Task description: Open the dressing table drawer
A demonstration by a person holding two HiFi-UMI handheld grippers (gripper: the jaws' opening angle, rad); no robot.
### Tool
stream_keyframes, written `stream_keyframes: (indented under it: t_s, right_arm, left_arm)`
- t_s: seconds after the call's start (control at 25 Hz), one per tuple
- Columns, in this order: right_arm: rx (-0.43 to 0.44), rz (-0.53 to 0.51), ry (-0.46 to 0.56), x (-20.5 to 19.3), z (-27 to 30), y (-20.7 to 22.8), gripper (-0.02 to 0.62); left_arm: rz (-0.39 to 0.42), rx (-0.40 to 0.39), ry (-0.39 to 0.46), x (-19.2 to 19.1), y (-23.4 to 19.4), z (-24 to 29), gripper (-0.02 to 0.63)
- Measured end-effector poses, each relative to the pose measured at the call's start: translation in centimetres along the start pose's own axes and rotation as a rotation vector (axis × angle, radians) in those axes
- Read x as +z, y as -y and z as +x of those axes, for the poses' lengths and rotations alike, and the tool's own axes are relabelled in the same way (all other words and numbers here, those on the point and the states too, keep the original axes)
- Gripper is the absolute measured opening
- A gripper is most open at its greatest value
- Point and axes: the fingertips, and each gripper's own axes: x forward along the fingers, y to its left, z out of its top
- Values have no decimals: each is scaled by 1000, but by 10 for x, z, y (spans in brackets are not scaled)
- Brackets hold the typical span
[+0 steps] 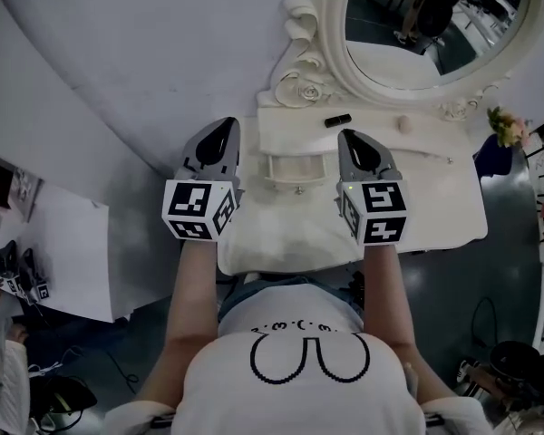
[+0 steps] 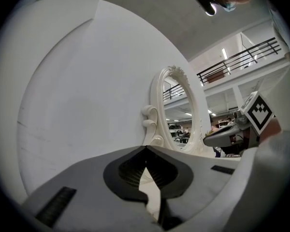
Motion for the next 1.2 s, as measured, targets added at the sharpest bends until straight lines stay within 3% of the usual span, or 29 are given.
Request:
stream_keyframes:
  t_s: [0.2, 0.4, 0.68, 1.2]
  right_arm:
    - [1, 22, 162, 41, -17, 10, -2]
    - [17, -23, 334, 83, -39, 9, -3]
    - [9, -40, 365, 97, -48, 9, -3]
    - [-14, -59, 366, 99, -55, 12, -3]
  left_arm:
    - [38, -8, 54, 26, 3, 4, -2]
    - [79, -18, 106, 51, 9, 5, -2]
    - [107, -24, 153, 73, 15, 2, -2]
    - [122, -24, 159, 80, 16, -2, -2]
